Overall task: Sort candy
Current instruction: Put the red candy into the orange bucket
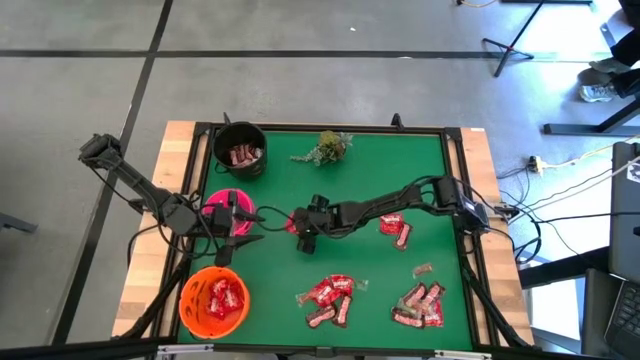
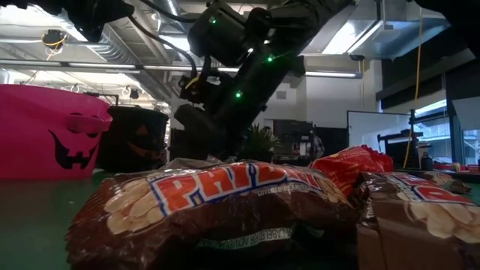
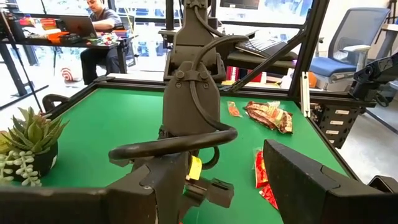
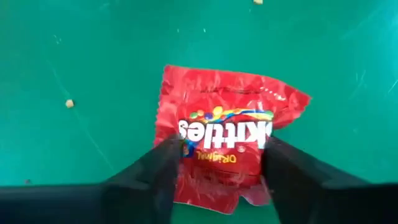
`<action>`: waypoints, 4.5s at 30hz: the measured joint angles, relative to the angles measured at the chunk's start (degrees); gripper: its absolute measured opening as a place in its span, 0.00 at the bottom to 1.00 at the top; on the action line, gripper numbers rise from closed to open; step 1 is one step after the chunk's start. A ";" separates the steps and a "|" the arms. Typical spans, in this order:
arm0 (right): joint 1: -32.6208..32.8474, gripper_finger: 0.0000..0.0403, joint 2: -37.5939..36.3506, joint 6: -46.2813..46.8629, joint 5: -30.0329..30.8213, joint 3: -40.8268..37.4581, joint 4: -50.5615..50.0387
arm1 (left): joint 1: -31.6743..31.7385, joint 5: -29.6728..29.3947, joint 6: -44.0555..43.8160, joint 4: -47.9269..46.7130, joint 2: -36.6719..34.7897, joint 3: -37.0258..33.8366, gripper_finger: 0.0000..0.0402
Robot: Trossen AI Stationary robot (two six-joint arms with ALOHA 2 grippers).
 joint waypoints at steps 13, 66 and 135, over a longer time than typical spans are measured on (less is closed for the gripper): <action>-0.16 0.09 -1.02 -1.45 -0.24 1.99 -3.11 | 0.00 0.00 0.00 0.00 0.00 -0.02 0.50; 8.15 0.08 -5.63 -12.32 10.60 22.43 -10.07 | 7.98 -0.92 -11.06 -6.97 6.53 0.02 0.50; 23.48 0.43 -19.90 0.24 34.48 22.47 -37.07 | -34.34 10.33 -50.81 -66.10 33.70 44.17 0.14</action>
